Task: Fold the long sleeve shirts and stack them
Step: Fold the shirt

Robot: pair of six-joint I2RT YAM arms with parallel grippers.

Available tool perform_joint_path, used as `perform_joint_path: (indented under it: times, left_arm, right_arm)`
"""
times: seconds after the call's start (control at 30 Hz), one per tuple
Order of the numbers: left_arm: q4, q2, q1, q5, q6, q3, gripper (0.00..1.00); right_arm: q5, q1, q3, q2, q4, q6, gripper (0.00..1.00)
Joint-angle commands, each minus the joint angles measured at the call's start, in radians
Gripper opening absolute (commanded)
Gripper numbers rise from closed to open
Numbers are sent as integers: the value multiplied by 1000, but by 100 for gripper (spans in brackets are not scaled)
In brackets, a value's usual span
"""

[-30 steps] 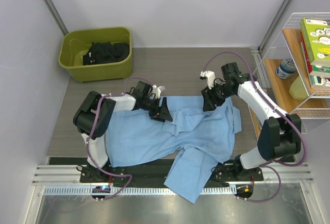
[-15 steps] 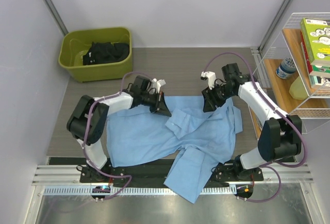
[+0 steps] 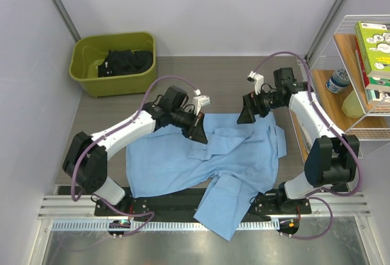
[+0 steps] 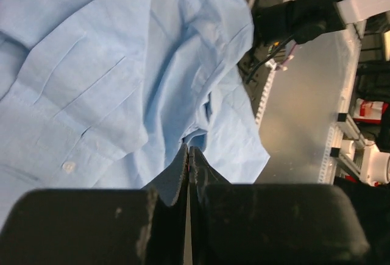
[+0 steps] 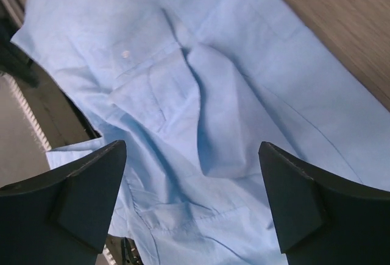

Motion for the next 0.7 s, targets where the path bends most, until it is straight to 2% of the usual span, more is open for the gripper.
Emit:
perform_joint_path:
  times: [0.0,0.07,0.1,0.13,0.17,0.2,0.33,0.5,0.63,0.67]
  left_arm:
    - [-79,-15,29,-110,73,-21,0]
    - [-25,-34,99,-58,3,-74,4]
    - [-14,-32,127,-41,-23,-88,10]
    - [-7,-31,176,-8,-57,-99,25]
    - [-16,-31,194,-3,-59,-108,31]
    - [-26,-31,207,-3,-56,-108,36]
    - [-79,-49,248,-23,-13,-108,52]
    - [-119,-51,299,-38,19,-125,56]
    - [-131,-61,322,-32,32,-142,59]
    - [-137,-64,322,-30,38,-141,64]
  right_arm:
    - [-93,111,-48,-46,81,-28,96]
    - [-11,186,-75,-43,147,-24,96]
    - [3,206,-74,-14,188,-21,94]
    - [12,225,-65,13,196,-16,93]
    - [12,243,-33,39,196,-13,91]
    - [9,272,-16,67,200,-2,85]
    - [6,347,52,191,200,-5,74]
    - [38,426,139,316,203,-8,64]
    - [36,453,221,411,186,12,62]
    - [39,461,242,425,184,15,62]
